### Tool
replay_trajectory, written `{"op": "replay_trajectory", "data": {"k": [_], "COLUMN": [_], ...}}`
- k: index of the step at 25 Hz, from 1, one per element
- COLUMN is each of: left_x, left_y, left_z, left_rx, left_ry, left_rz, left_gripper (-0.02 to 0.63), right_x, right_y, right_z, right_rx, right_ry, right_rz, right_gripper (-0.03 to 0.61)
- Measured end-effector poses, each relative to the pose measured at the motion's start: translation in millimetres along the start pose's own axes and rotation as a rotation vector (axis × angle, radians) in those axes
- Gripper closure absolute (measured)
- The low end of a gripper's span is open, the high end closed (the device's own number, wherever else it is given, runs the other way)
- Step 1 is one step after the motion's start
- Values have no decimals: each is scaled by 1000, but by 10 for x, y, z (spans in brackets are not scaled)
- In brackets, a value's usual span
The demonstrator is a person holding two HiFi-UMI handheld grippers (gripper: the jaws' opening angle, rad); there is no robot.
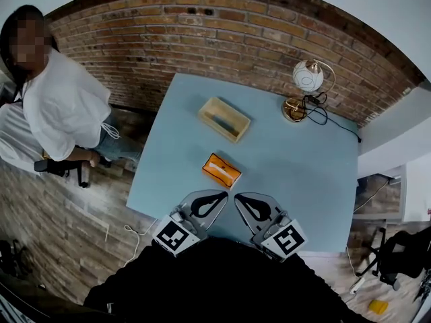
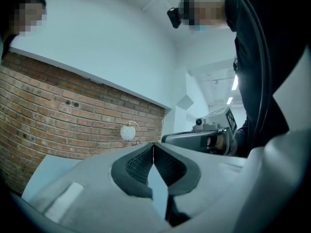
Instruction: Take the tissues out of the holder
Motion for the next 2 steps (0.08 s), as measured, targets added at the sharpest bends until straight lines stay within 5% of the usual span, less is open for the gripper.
{"op": "replay_trajectory", "data": {"k": [2], "left_x": [9], "left_y": [10], "left_z": [-5], "left_rx": [-1], "left_ry": [1], "left_rz": [0], "left_gripper": [604], "right_x": [-9], "right_y": [-9], "right_z": [10], "right_rx": [-1], "right_ry": [-7], "right_rz": [1], "right_gripper": [574]}}
Point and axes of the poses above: the fingertips, and each gripper's own axes: y forward along the fingers, x to its right, z out of its top, the point moved 5 cm from there along -y, backward along the fingers, and after that the axes turned 8 degrees about y, right-handed, at the moved point
